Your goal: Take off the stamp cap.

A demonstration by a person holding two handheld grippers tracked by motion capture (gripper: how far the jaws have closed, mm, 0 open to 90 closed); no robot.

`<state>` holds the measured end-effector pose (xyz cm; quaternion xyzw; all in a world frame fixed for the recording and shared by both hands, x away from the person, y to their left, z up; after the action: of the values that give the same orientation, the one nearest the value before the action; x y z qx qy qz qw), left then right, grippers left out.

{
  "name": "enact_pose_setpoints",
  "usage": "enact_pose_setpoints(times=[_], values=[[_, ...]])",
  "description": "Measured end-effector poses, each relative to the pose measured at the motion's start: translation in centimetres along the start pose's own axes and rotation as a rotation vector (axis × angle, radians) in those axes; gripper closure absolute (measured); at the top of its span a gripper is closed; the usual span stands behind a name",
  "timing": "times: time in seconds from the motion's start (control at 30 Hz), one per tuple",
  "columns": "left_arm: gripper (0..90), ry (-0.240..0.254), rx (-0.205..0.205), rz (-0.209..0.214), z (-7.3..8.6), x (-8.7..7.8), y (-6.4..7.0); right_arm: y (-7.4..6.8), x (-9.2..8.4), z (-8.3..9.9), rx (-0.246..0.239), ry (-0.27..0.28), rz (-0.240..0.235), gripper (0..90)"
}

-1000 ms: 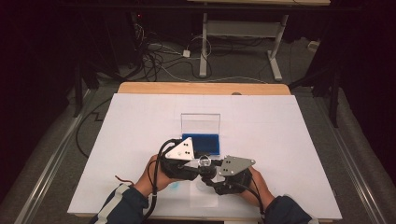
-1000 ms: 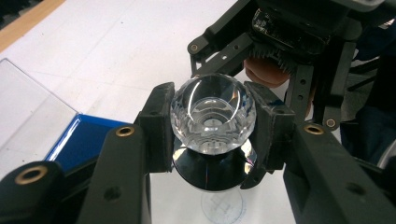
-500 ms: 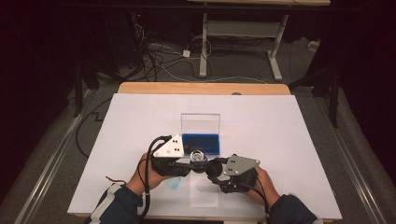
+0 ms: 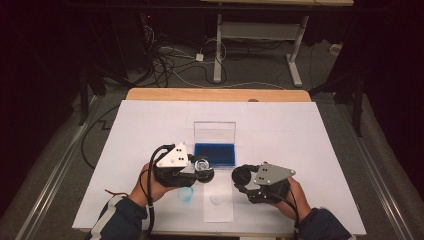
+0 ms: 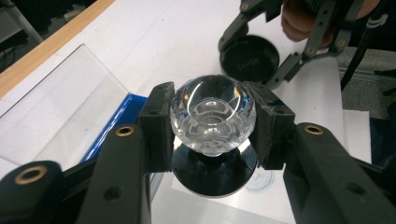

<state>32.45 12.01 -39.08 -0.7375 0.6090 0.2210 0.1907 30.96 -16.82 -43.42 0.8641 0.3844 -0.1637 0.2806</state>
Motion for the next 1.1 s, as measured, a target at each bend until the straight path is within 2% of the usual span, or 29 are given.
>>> enact_pose_setpoints(times=[0.23, 0.4, 0.73, 0.93, 1.1], values=[[54.4, -0.002, -0.01, -0.022, 0.5, -0.8, -0.3, 0.9, -1.3, 0.4, 0.018, 0.007, 0.03, 38.3], [54.5, -0.008, -0.016, -0.039, 0.8, -1.1, -0.6, 1.6, -2.1, 1.3, 0.044, -0.002, 0.053, 38.3], [54.5, -0.014, -0.027, -0.051, 1.1, -1.4, -1.0, 2.2, -3.7, 3.1, 0.074, -0.031, 0.097, 38.3], [54.4, -0.018, -0.026, -0.056, 1.2, -1.4, -1.1, 2.5, -4.5, 3.7, 0.087, -0.031, 0.11, 38.3], [54.4, -0.016, -0.027, -0.052, 1.3, -1.4, -1.3, 2.6, -4.3, 3.9, 0.091, -0.034, 0.106, 38.3]])
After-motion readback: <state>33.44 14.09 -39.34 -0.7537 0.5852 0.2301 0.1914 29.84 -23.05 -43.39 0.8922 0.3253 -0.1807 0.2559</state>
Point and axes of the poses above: each handheld gripper's, and its own axes: x roughly forward along the jaws, z roughly out of its underside, y roughly to its right, the point moved 1 cm from there along x, roughly forward along the jaws, and after that the axes turned 10 degrees about z, right-handed, at the moved point
